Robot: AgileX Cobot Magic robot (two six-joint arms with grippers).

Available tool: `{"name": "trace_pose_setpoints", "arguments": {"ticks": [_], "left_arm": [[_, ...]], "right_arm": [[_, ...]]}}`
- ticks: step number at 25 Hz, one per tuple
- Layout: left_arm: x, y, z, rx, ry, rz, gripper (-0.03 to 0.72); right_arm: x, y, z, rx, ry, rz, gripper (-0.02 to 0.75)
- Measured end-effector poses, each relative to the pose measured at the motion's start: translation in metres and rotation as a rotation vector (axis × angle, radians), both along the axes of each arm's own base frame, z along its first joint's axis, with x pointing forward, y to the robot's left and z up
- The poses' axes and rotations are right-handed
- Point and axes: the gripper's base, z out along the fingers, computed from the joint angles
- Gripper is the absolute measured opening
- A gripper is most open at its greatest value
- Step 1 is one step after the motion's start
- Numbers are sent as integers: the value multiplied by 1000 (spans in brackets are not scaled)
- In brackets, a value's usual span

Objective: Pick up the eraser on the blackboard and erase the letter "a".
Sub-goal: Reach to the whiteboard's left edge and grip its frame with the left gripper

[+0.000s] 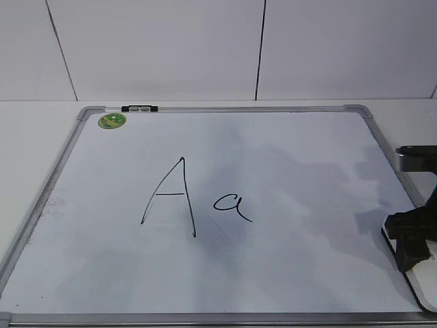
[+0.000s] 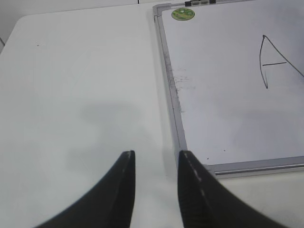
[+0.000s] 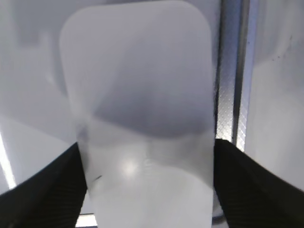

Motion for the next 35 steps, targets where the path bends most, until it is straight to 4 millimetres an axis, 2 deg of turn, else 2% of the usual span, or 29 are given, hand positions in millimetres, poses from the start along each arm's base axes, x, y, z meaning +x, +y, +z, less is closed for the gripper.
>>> {"name": "trace_pose_setpoints", "arguments": {"ticks": [12, 28, 32, 35], "left_arm": [[0, 0, 0, 0, 0, 0, 235], [0, 0, 0, 0, 0, 0, 235], [0, 0, 0, 0, 0, 0, 235], [0, 0, 0, 0, 0, 0, 235]], "right_arm": [[1, 0, 0, -1, -5, 1, 542], [1, 1, 1, 14, 5, -12, 536], [3, 2, 8, 10, 36, -20, 536], [7, 2, 21, 7, 19, -20, 536]]}}
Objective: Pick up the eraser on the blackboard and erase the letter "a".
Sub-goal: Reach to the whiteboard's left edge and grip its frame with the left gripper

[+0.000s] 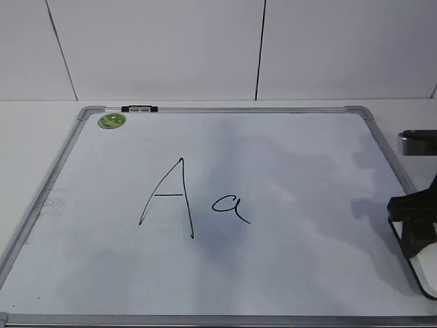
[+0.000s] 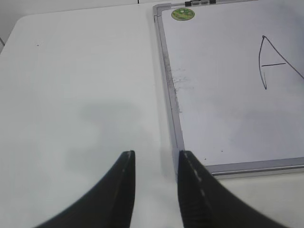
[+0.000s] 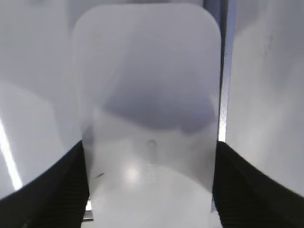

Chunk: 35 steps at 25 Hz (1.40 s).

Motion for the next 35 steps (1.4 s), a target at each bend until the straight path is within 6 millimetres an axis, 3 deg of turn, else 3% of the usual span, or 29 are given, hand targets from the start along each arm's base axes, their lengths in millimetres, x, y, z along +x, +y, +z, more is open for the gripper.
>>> {"name": "trace_pose_setpoints", "arguments": {"ticks": [8, 13, 26, 35], "left_arm": [[0, 0, 0, 0, 0, 0, 235], [0, 0, 0, 0, 0, 0, 235], [0, 0, 0, 0, 0, 0, 235], [0, 0, 0, -2, 0, -1, 235]], "right_arm": [[-17, 0, 46, 8, -90, 5, 535], [-34, 16, 65, 24, -143, 81, 535], [-52, 63, 70, 56, -173, 303, 535], [-52, 66, 70, 62, -180, 326, 535]]}}
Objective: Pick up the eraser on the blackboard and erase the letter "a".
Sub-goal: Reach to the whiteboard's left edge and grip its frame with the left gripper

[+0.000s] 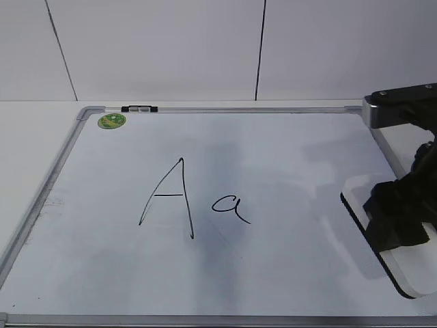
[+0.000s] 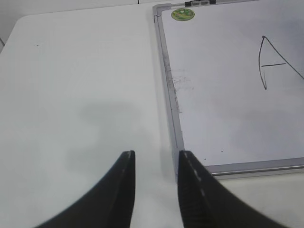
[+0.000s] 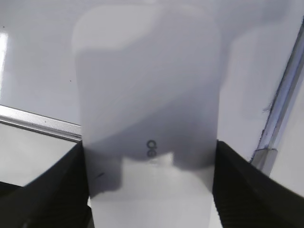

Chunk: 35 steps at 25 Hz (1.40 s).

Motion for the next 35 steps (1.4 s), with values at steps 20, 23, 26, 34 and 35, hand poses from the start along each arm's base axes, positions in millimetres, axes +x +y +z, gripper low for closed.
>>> {"name": "trace_pose_setpoints", "arguments": {"ticks": [20, 23, 26, 34, 35], "left_arm": [[94, -8, 27, -220, 188, -23, 235], [127, -6, 24, -232, 286, -4, 235], [160, -5, 22, -240, 379, 9, 235], [246, -2, 10, -255, 601, 15, 236], [255, -2, 6, -256, 634, 14, 236]], "right_arm": [[1, -2, 0, -23, -10, 11, 535], [1, -2, 0, -23, -10, 11, 535], [1, -2, 0, -22, -12, 11, 535], [2, -1, 0, -15, -25, 12, 535], [3, -1, 1, -13, -28, 12, 535]]}}
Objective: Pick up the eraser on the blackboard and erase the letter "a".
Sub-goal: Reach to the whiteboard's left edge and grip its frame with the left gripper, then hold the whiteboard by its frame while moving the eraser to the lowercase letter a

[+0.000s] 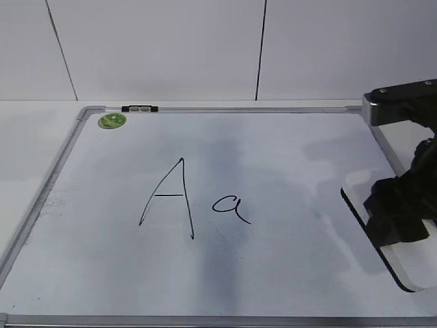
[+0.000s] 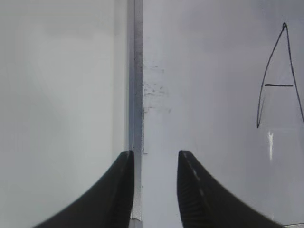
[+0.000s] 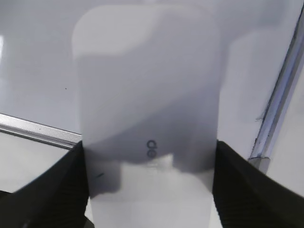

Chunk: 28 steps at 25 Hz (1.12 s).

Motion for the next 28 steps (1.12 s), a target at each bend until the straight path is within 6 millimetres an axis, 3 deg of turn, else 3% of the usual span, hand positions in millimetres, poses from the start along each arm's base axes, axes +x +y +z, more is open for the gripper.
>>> {"name": "trace_pose_setpoints", "arguments": {"ticks": [6, 10, 19, 28], "left_arm": [[48, 1, -20, -12, 127, -20, 236], [70, 3, -42, -9, 196, -24, 237], [105, 5, -91, -8, 327, -31, 237], [128, 4, -121, -28, 404, -56, 237]], "right_arm": [[8, 4, 0, 0, 8, 0, 535], [11, 6, -3, -5, 21, 3, 535], [16, 9, -4, -10, 27, 11, 535], [16, 9, -4, -11, 27, 16, 534]]}}
